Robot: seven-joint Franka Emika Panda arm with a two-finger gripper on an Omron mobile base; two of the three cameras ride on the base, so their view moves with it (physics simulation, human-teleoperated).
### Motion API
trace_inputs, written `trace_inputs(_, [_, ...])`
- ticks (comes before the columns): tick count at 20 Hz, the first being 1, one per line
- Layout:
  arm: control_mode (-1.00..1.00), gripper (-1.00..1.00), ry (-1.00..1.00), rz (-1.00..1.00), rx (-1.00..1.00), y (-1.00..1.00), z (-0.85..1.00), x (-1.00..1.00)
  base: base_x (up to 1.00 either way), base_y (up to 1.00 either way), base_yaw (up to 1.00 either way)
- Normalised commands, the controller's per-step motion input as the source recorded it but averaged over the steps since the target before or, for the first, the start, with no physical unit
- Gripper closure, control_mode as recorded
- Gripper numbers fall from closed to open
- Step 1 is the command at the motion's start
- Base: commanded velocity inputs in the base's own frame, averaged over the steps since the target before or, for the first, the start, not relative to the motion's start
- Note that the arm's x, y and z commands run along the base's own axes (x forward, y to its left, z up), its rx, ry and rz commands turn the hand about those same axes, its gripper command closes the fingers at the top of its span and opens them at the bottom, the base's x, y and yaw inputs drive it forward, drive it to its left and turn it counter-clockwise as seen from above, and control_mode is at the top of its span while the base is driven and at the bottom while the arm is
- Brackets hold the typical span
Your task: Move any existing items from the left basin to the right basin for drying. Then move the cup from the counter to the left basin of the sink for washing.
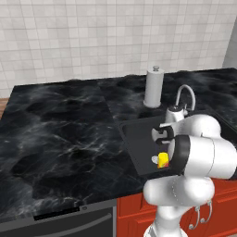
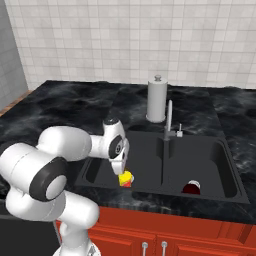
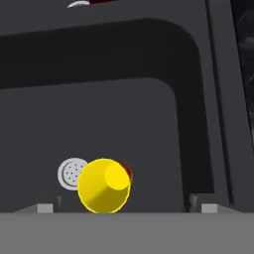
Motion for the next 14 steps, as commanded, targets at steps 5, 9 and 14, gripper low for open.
trace_inputs(5, [-1.00, -1.00, 0.03, 0.00, -0.03, 0.00, 0.58, 0.00, 0.00, 0.00, 0.00])
trace_inputs(9, [-1.00, -1.00, 0.04, 0.00, -0.04, 0.00, 0.55, 0.00, 0.00, 0.00, 0.00])
trace_inputs(14, [-1.00, -1.00, 0.03, 0.00, -0.04, 0.01, 0.52, 0.00, 0.00, 0.00, 0.00])
